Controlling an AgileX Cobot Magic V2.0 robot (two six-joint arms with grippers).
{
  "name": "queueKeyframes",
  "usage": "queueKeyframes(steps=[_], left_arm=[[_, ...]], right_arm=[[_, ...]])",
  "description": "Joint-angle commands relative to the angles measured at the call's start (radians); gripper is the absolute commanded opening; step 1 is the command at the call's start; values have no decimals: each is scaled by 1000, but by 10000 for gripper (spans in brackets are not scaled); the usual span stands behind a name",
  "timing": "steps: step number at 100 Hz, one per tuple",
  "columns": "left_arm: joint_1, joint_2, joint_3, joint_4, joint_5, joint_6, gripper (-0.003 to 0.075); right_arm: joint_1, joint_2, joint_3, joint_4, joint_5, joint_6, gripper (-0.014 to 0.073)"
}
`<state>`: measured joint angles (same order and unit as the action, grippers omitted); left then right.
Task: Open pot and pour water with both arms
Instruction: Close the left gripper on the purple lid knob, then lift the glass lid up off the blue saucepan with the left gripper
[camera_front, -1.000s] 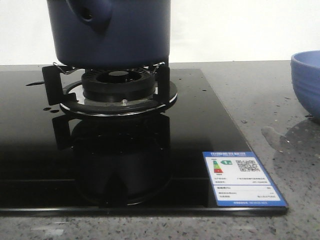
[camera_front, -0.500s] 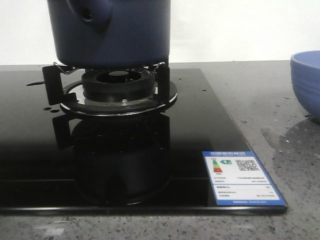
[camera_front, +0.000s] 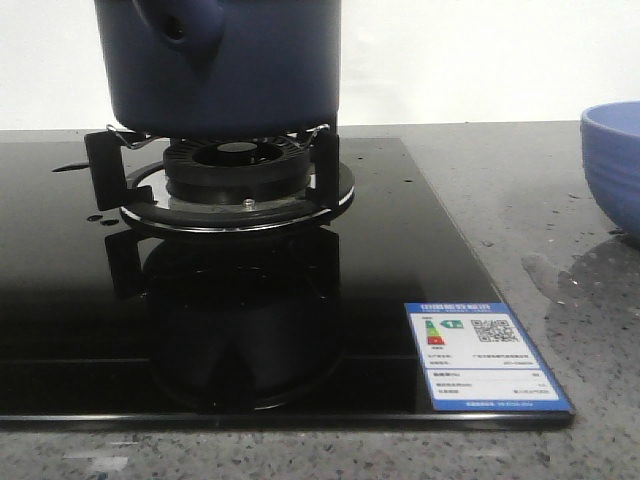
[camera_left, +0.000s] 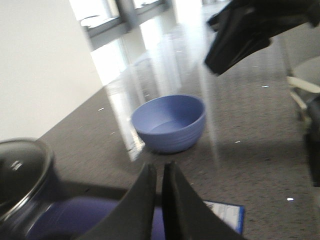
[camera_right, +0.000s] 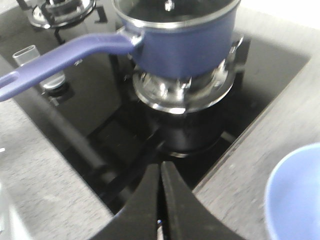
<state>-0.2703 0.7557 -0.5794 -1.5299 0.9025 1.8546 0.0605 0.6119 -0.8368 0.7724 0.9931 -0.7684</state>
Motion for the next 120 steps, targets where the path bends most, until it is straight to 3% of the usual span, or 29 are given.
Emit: queueKeyframes(steps=[1,11,22,31,38,48,55,86,120], left_arm=[[-4,-37,20,-108,-96,7,-18],[-4,-37,23,-120,-106,22,34],[-4,-32,23,-173,-130,40,249],[-4,-26,23,-247,-199,40,449],[-4,-22,19,-311,-275,40,536],[-4,15,-14,-322,-319,55,545],[-4,62,-46,-320,-279,77,545],[-4,338,-262,-301,-131,112,545],[-4,514,-410,-306,-127,161,545]], right_arm=[[1,-10,-1,41,-96,-39,-63],[1,-15,21,41,-157,-53,-63],[1,-15,23,32,-210,-53,-46],[1,-15,21,32,-246,-53,63],[1,-15,21,32,-268,-53,218],[1,-15,21,32,-285,-53,473],[1,-15,21,32,-290,-53,563],[1,-15,21,32,-294,-51,565],[1,-15,21,32,-243,-49,565]])
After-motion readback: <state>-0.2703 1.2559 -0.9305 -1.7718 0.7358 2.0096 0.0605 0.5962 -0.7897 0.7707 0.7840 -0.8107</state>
